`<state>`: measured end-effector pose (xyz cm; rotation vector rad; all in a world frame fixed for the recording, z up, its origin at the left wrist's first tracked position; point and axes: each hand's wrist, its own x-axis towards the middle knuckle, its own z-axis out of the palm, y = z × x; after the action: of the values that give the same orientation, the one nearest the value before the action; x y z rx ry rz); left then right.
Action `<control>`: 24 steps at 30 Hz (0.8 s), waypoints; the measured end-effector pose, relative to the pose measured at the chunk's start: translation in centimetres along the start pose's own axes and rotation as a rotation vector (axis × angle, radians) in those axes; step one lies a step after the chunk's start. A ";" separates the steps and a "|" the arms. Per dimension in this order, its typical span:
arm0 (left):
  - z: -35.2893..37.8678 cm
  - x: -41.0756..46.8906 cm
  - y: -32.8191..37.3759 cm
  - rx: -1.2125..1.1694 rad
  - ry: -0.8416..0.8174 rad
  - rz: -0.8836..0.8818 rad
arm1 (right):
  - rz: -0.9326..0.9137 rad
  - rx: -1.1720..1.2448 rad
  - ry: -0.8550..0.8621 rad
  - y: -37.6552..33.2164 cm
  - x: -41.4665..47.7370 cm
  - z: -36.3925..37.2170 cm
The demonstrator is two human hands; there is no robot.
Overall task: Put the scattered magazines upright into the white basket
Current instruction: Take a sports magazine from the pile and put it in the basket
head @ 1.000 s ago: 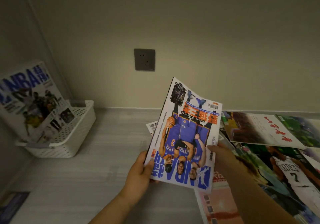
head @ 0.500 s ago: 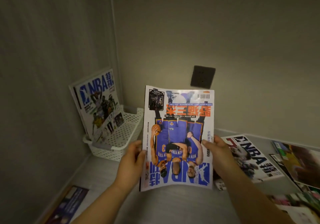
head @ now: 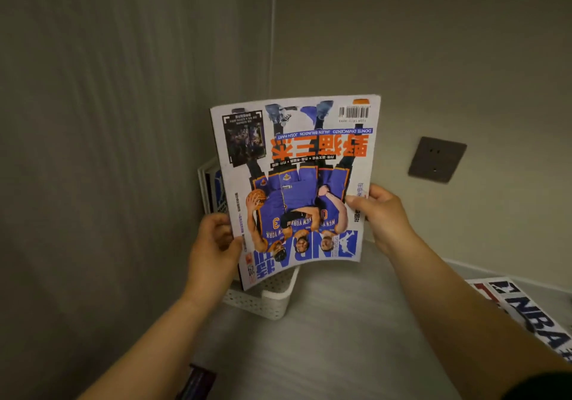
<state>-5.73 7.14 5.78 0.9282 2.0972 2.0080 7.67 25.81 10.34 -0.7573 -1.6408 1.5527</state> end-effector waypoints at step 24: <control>-0.4 0.4 -7.1 0.408 0.124 -0.085 | 0.053 -0.300 0.006 6.1 8.0 9.9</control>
<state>-8.74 7.29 -0.64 0.7585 2.6276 1.6666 -5.42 27.53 5.29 -0.9670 -1.8877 1.3522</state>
